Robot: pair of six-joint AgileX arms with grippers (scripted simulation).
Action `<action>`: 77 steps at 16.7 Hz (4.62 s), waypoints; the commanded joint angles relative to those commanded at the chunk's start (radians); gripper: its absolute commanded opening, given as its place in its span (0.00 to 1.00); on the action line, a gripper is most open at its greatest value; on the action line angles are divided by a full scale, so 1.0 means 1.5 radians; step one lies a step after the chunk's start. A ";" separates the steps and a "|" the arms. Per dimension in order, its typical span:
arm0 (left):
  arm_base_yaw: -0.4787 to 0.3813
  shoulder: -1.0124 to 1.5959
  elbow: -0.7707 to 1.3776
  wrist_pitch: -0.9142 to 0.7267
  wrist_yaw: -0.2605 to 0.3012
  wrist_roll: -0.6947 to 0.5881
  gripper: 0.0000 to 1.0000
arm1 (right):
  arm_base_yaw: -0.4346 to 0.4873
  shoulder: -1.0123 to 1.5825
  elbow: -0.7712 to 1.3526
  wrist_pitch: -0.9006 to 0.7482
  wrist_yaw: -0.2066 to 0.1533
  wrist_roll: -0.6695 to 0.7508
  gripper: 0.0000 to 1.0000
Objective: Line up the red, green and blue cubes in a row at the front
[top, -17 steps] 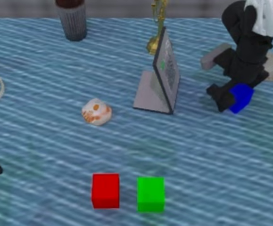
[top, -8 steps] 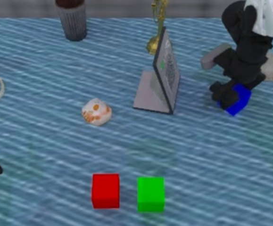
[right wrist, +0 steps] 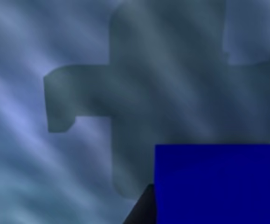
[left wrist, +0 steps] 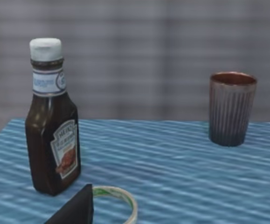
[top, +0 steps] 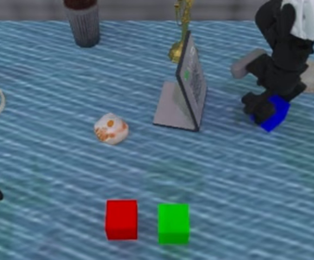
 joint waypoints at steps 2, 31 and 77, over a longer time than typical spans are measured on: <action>0.000 0.000 0.000 0.000 0.000 0.000 1.00 | 0.003 -0.006 0.032 -0.038 -0.001 -0.002 0.00; 0.000 0.000 0.000 0.000 0.000 0.000 1.00 | 0.341 -0.443 -0.443 -0.009 0.013 0.792 0.00; 0.000 0.000 0.000 0.000 0.000 0.000 1.00 | 0.359 -0.414 -0.545 0.132 0.014 0.817 1.00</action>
